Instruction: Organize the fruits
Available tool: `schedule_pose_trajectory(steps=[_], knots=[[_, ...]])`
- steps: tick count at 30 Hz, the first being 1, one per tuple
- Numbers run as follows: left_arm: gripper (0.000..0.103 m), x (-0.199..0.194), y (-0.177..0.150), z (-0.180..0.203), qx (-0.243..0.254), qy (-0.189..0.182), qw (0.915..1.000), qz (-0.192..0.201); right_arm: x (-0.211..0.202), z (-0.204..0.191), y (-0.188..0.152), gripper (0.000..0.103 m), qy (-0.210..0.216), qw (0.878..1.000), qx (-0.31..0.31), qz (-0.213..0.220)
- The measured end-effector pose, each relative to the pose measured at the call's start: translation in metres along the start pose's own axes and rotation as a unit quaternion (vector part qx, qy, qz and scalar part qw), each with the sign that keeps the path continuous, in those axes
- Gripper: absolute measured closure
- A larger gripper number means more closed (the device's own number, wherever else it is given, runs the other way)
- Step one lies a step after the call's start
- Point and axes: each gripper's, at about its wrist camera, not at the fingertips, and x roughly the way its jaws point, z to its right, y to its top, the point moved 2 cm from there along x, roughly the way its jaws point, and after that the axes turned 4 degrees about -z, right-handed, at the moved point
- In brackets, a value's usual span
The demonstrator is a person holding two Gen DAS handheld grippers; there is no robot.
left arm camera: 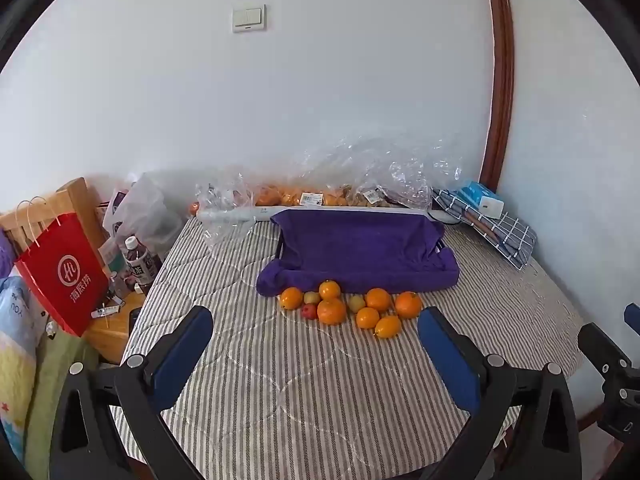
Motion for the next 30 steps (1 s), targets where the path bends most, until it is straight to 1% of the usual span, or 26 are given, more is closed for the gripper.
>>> schedule_pose_trajectory(steps=[8,14,30], knots=[[0.000,0.006,-0.001,-0.004,-0.004,0.003,1.0000,-0.005,0.007,-0.008,0.006,0.000,0.001,1.000,-0.009,-0.004],[0.000,0.007,-0.003,-0.006,-0.006,0.003,1.0000,-0.007,0.007,-0.010,0.003,0.000,0.003,1.000,-0.008,-0.001],[0.000,0.002,-0.006,-0.011,-0.009,0.009,0.9999,0.000,0.013,-0.018,0.001,0.000,0.010,1.000,-0.004,-0.004]])
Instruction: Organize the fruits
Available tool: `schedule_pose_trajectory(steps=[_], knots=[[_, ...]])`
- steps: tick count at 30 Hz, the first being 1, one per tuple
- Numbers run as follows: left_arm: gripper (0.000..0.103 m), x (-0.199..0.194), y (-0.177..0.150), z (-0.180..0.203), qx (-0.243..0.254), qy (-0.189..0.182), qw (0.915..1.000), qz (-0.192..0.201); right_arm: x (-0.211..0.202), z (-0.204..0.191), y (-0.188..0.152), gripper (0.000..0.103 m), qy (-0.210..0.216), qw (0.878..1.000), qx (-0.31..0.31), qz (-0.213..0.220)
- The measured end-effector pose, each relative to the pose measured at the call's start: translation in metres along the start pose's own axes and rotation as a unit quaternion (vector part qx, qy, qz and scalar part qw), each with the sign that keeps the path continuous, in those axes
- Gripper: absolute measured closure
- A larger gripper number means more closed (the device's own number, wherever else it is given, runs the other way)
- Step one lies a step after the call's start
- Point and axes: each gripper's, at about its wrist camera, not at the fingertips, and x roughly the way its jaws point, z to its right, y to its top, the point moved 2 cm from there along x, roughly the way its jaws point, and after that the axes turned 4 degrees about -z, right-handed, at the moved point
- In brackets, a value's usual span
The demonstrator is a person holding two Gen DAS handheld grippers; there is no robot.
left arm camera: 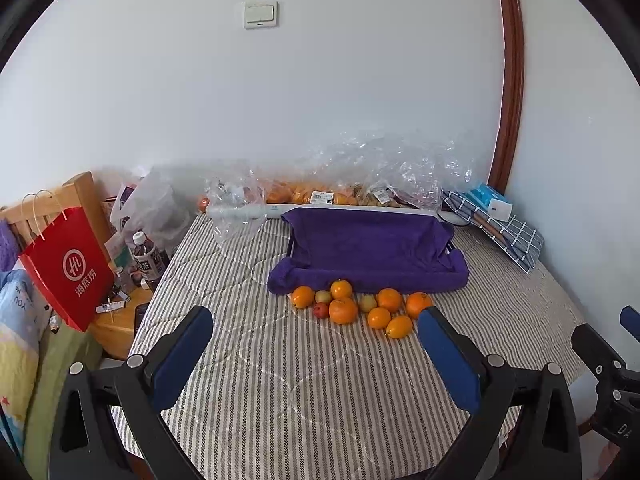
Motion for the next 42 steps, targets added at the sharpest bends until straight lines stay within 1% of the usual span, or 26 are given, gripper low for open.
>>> schedule_pose_trajectory(steps=[15,25,42], knots=[[0.000,0.002,0.000,0.004,-0.001,0.001,1.0000,-0.003,0.000,-0.002,0.000,0.000,0.004,1.000,0.002,0.000],[0.000,0.001,0.002,0.004,-0.004,-0.006,1.0000,-0.004,-0.001,-0.004,0.002,0.000,0.007,1.000,0.004,0.004],[0.000,0.009,0.004,-0.002,-0.009,-0.009,0.9998,-0.014,0.004,-0.010,0.003,0.000,0.003,1.000,0.001,-0.002]])
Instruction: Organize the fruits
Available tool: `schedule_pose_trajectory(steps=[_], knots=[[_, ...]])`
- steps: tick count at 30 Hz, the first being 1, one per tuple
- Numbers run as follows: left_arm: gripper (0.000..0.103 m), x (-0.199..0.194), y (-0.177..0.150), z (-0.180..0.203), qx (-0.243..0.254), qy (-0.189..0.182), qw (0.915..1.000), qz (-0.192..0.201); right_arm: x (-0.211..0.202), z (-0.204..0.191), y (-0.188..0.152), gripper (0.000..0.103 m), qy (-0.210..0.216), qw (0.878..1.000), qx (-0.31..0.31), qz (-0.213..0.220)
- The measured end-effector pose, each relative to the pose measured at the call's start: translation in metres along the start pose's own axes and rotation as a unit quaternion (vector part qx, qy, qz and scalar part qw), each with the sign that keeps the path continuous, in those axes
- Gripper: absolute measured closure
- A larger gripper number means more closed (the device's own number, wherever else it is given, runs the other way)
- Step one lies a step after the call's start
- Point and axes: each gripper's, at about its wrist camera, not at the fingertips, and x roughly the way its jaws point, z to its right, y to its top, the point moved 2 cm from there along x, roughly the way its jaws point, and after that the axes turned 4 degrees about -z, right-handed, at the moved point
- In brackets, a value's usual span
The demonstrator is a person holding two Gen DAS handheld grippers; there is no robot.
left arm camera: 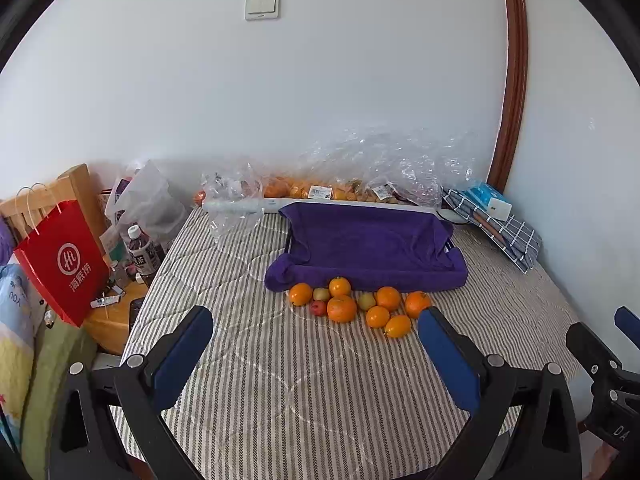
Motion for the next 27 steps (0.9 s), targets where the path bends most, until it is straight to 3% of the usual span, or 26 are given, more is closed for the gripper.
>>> schedule_pose_trajectory(steps=[27], knots=[[0.000,0.0073,0.0038,0.0019,-0.008,-0.017,0.9998,0.002,0.0091,0.0020,-0.0002,0.000,0.017,1.000,0.012,0.004]])
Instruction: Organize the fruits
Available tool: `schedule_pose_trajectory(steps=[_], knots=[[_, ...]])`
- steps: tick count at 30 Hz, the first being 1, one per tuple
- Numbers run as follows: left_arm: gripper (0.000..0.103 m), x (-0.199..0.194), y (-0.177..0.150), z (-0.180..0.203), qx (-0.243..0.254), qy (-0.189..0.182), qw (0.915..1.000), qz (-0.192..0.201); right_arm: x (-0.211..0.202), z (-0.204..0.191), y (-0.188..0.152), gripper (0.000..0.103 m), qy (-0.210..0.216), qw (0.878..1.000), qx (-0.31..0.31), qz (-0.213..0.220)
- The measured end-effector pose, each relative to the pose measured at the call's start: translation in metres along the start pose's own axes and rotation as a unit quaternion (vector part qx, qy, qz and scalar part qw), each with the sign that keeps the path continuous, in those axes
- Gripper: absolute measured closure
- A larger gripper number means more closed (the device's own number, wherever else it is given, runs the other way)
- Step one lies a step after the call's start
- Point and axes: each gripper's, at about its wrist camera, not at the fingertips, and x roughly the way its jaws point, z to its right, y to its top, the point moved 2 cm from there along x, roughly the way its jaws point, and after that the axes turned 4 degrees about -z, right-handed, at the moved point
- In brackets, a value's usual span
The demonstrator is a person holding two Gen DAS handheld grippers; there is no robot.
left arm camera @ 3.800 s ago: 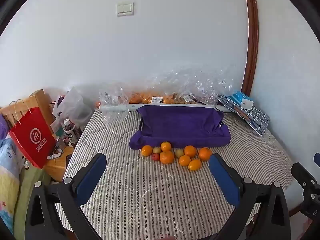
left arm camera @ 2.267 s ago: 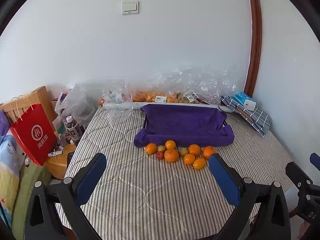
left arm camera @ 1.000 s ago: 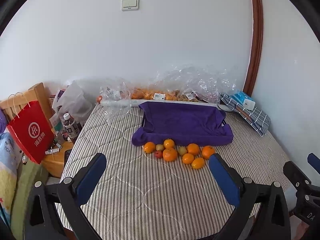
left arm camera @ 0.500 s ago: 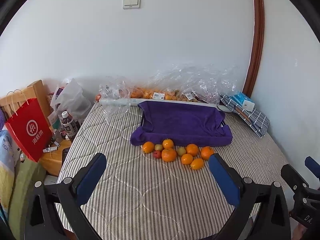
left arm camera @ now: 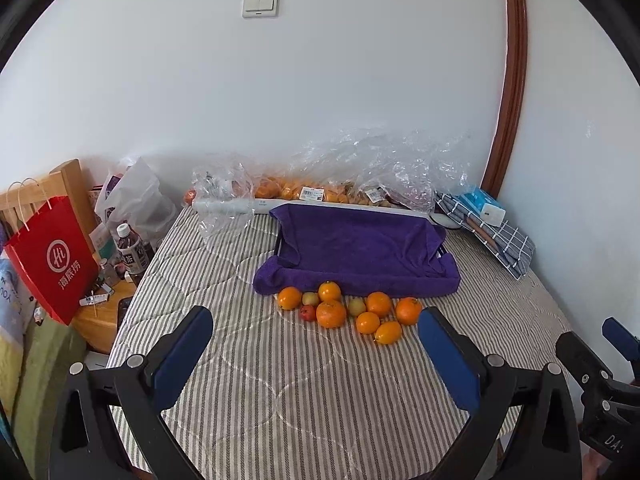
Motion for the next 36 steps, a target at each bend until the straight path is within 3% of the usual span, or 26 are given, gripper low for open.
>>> schedule_pose_trajectory(steps=[11,24,29,33,36], knots=[[0.000,0.029,-0.005,-0.011,-0.003,0.017,0.9997,-0.015,0.030,-0.009,-0.006,0.000,0.008,1.000,-0.013,0.001],[0.003,0.111,-0.020,-0.062,-0.034,0.046,0.9970,-0.052,0.121,-0.014,-0.012,0.004,0.000,0.998,-0.041,-0.045],[0.016,0.152,-0.030,-0.082,-0.055,0.050,0.9930,-0.092,0.164,-0.018,-0.021,0.015,0.015,0.995,-0.053,-0.082],[0.017,0.171,-0.036,-0.090,-0.072,0.041,0.9905,-0.109,0.192,-0.024,-0.026,0.033,0.032,0.993,-0.058,-0.096],[0.017,0.184,-0.037,-0.094,-0.068,0.037,0.9894,-0.123,0.210,-0.025,-0.021,0.038,0.049,0.992,-0.049,-0.103]])
